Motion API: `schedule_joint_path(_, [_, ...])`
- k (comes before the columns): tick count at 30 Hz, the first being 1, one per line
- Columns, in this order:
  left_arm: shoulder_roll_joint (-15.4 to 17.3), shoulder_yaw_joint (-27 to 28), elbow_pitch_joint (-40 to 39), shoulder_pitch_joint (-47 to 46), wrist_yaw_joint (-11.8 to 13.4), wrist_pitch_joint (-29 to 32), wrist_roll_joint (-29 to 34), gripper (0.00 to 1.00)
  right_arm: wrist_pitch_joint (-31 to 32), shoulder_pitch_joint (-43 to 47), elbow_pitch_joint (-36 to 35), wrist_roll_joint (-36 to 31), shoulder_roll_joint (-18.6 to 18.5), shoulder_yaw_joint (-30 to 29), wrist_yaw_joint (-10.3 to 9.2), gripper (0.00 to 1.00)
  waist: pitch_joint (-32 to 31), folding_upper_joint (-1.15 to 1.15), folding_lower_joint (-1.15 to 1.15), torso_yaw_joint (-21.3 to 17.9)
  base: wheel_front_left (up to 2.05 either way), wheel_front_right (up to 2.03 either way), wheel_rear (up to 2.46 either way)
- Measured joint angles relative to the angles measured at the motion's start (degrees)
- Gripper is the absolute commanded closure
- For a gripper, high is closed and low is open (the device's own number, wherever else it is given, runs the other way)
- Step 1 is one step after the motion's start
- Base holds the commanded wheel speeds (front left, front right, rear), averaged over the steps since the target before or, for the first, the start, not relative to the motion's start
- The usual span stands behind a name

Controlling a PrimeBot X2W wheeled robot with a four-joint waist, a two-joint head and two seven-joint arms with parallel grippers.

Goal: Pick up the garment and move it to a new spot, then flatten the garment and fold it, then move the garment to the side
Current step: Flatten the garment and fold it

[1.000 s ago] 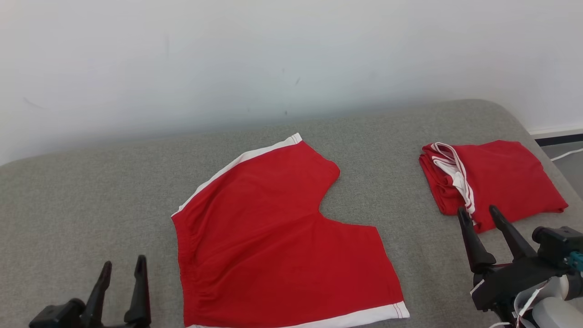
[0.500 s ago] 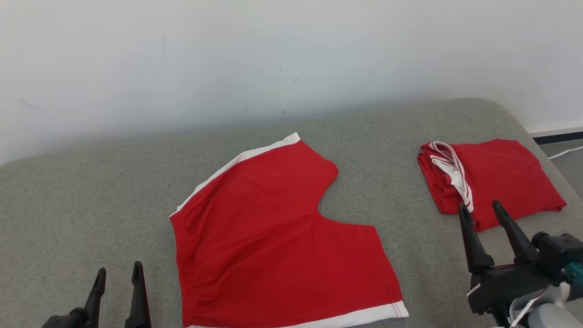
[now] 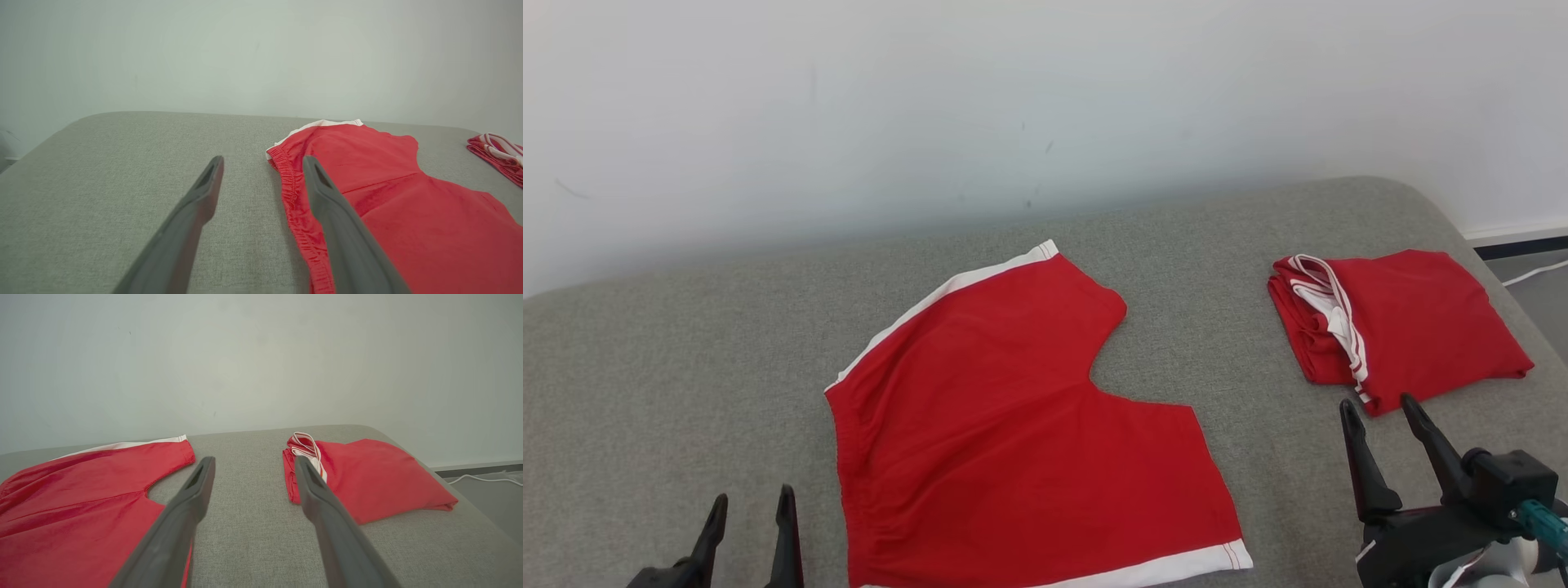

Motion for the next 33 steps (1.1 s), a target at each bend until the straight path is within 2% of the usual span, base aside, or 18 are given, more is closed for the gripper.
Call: schedule_joint_path(33, [-1.5,1.3,-2.1,0.7,0.0,4.2,1.1,0.0,0.0,1.0,-0.5,-3.7,2.1,-2.8,0.0,0.0,-0.2,0.0,0.0,0.1,0.0,0.0,0.0])
